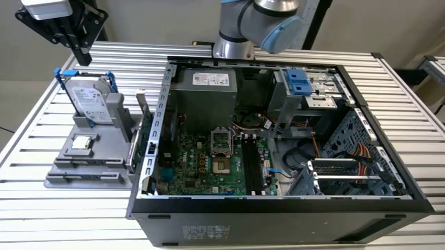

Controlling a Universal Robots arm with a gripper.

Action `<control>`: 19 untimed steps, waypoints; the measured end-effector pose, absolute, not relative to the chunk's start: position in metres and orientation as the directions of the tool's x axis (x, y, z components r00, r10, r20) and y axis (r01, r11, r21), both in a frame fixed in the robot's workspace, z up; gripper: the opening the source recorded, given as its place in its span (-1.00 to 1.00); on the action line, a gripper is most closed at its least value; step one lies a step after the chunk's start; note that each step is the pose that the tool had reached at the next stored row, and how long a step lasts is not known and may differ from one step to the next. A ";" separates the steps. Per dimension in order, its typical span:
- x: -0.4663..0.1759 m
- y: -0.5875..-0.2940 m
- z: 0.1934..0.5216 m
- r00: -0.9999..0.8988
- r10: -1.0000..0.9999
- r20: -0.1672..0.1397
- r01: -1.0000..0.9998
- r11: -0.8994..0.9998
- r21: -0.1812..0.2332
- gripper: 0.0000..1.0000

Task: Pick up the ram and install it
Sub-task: 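Reach for the ram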

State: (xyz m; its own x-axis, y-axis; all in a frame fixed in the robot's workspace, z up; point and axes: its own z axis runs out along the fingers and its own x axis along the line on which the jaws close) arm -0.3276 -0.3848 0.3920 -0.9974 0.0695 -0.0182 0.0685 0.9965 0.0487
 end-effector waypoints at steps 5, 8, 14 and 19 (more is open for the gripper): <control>-0.334 -0.384 0.392 -0.997 0.069 -0.018 0.068 0.996 0.049 -1.00; -0.338 -0.384 0.392 -0.997 0.069 -0.018 0.068 0.996 0.049 -1.00; -0.346 -0.383 0.392 -0.997 0.069 -0.018 0.068 0.997 0.049 -1.00; -0.347 -0.383 0.392 -0.997 0.068 -0.018 0.067 0.997 0.049 -1.00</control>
State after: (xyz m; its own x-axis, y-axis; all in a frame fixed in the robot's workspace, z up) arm -0.3468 -0.3829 0.3920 -0.9975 0.0684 -0.0179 0.0675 0.9965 0.0486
